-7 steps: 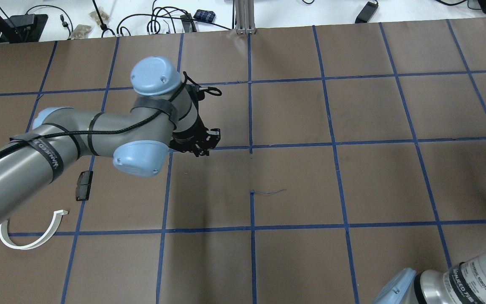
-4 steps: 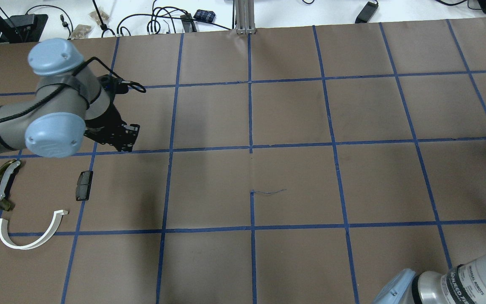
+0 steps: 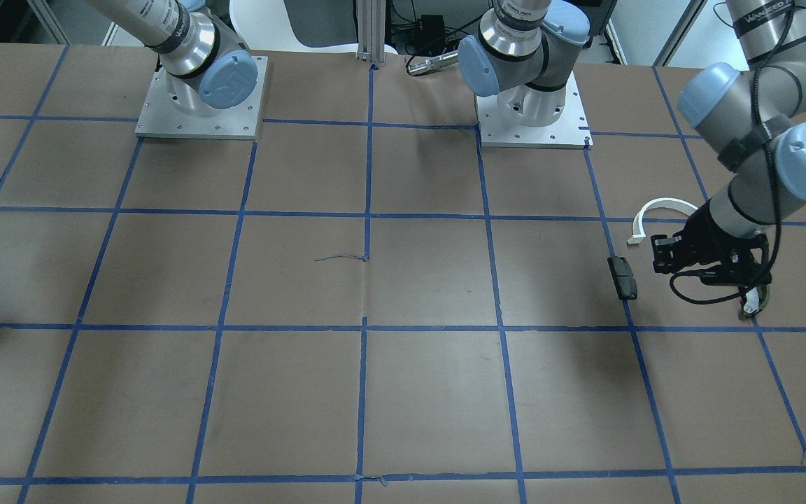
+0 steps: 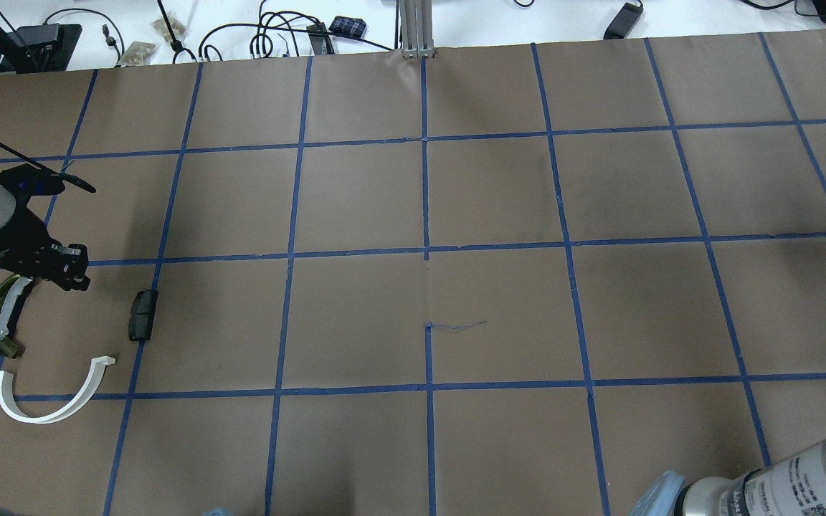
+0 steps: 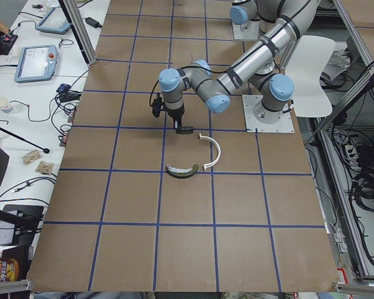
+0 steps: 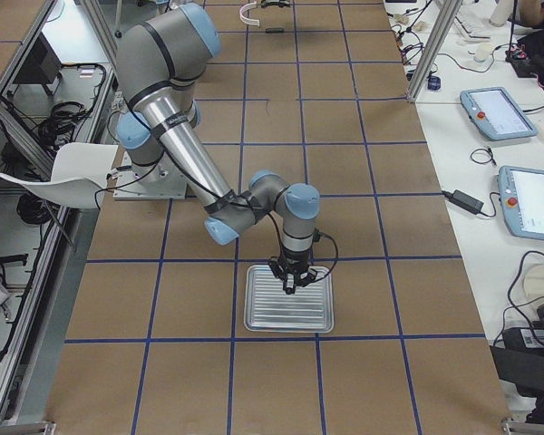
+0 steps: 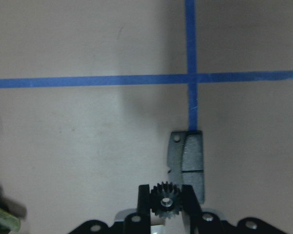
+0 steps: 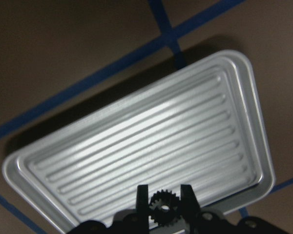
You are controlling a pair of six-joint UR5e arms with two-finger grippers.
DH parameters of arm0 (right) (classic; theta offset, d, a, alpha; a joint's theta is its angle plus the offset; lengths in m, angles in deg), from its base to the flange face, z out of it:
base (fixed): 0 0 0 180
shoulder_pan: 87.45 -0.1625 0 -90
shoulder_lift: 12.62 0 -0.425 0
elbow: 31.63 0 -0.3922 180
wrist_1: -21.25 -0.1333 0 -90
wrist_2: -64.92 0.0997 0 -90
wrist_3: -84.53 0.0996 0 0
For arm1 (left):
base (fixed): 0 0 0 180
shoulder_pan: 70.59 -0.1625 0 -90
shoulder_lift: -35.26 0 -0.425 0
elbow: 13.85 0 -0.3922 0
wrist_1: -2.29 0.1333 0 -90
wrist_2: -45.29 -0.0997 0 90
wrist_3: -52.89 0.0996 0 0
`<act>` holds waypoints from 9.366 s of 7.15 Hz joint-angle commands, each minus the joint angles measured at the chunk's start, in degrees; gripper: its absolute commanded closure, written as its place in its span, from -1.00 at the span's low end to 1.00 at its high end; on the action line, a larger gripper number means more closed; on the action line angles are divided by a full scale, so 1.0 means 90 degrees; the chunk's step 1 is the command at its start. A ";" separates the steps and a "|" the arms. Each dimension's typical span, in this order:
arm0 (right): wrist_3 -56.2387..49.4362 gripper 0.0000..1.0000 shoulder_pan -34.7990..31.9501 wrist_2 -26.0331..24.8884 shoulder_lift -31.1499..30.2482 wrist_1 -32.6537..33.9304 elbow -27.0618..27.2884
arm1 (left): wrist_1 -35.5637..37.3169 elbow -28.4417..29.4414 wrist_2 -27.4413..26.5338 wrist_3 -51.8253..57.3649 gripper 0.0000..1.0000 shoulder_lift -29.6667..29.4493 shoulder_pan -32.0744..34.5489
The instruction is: Place bearing gear from tray to pile
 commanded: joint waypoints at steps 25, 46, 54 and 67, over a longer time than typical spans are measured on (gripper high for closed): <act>1.2269 -1.00 -0.4982 0.2507 -0.1711 -0.3156 0.0226 | 0.0706 0.0716 0.0899 -0.6059 -0.99 -0.0555 0.4478; 1.2239 -1.00 -0.4676 0.1696 -0.2761 -0.5194 -0.0663 | 0.0947 0.0305 0.0489 -0.5946 1.00 -0.0677 0.5230; 1.2239 -1.00 -0.4676 0.1696 -0.2751 -0.5194 -0.0790 | 0.0220 0.0227 0.0186 -0.0452 1.00 0.0206 0.0892; 1.2230 -1.00 -0.4676 0.1696 -0.2761 -0.5204 -0.0790 | 0.0777 0.0198 0.0353 0.0099 1.00 -0.0604 -0.0284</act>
